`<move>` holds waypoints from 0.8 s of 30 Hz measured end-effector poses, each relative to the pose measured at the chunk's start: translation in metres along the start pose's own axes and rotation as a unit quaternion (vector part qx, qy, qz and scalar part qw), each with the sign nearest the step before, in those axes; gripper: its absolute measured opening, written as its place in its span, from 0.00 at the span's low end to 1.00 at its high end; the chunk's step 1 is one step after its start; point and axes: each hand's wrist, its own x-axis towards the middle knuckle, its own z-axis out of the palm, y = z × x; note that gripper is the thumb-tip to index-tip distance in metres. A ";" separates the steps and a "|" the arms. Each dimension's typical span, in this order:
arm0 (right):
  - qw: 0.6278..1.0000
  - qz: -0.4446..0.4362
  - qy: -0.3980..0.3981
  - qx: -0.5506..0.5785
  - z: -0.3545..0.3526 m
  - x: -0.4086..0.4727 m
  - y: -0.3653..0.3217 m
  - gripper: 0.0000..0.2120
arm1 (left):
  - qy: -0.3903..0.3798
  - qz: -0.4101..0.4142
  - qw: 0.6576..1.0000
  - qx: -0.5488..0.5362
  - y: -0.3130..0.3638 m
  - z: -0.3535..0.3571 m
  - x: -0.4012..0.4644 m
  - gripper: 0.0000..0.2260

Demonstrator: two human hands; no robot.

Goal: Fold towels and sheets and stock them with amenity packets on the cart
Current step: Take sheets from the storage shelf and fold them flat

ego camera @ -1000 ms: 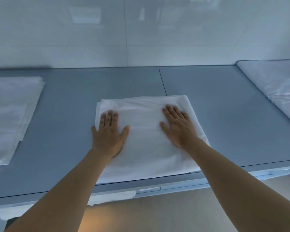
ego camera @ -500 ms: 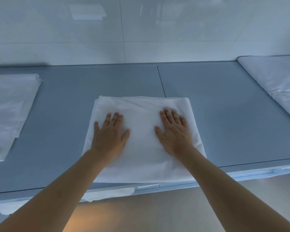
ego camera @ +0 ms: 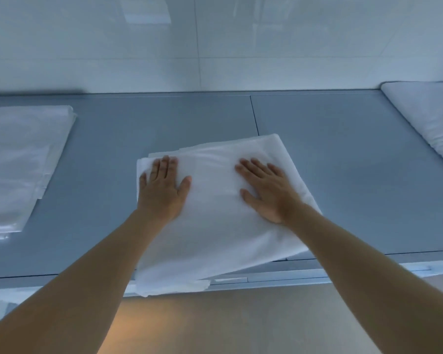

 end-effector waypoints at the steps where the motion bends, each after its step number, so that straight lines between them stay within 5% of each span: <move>1: 1.000 -0.010 -0.011 -0.016 -0.007 0.011 0.010 0.32 | 0.005 -0.019 1.000 0.003 0.003 0.001 -0.005 0.34; 5: 0.992 0.098 -0.035 -0.066 -0.029 0.044 0.003 0.30 | 0.036 -0.057 0.998 -0.012 0.015 0.007 -0.027 0.35; 8: 0.975 0.217 -0.029 0.046 -0.010 0.022 -0.068 0.32 | 0.052 -0.086 0.995 -0.024 0.021 0.009 -0.041 0.36; 11: 0.963 0.248 0.040 0.100 0.020 -0.036 -0.132 0.36 | 0.053 -0.101 0.993 -0.025 0.028 0.009 -0.057 0.36; 21: 0.991 0.104 0.043 0.076 0.028 -0.053 -0.098 0.35 | 0.001 0.035 0.999 0.028 0.019 -0.012 -0.028 0.33; 24: 0.996 0.041 0.034 0.072 0.022 -0.041 -0.075 0.34 | 0.003 0.011 1.000 0.009 0.025 -0.012 -0.008 0.32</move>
